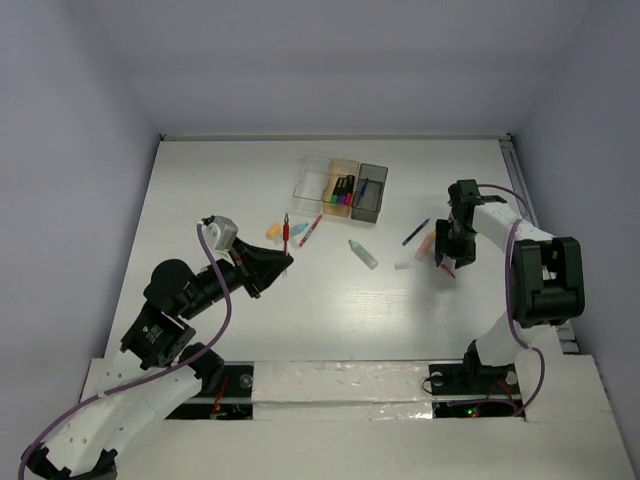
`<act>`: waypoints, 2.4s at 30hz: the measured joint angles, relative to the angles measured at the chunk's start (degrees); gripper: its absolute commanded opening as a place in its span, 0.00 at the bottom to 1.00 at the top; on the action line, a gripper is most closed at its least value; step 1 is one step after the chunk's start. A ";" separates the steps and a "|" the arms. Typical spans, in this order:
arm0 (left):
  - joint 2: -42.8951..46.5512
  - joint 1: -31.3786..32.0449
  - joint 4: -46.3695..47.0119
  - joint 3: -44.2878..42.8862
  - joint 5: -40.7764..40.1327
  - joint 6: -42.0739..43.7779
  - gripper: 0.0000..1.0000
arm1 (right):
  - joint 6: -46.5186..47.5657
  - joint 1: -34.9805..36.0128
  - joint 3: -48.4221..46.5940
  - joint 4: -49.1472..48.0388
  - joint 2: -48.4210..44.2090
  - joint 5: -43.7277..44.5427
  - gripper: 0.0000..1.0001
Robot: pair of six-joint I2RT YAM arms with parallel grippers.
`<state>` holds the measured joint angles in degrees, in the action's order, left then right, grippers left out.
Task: Sort the stationery into containers
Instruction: Close the pen cap on the pen.
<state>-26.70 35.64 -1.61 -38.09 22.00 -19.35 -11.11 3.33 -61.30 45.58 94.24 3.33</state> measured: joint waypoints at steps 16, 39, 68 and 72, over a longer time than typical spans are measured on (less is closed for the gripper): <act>-0.02 0.00 -1.33 -0.31 -1.29 0.70 0.00 | -3.26 0.00 0.20 -2.36 4.63 -1.44 0.32; -1.81 -0.48 -1.33 -0.31 -1.29 0.87 0.00 | -8.41 3.26 2.25 -6.21 2.75 1.44 0.03; -11.34 -2.34 -1.31 -0.31 -3.08 0.90 0.00 | -17.42 45.86 1.03 -60.96 -11.69 0.90 0.01; -12.24 -2.43 -1.38 -0.31 -3.91 0.92 0.00 | -17.84 45.86 0.90 -66.18 -11.15 0.85 0.01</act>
<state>-38.94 33.21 -2.98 -38.39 18.09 -18.44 -28.95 49.19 -60.40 -20.60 83.09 4.19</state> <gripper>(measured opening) 0.070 0.206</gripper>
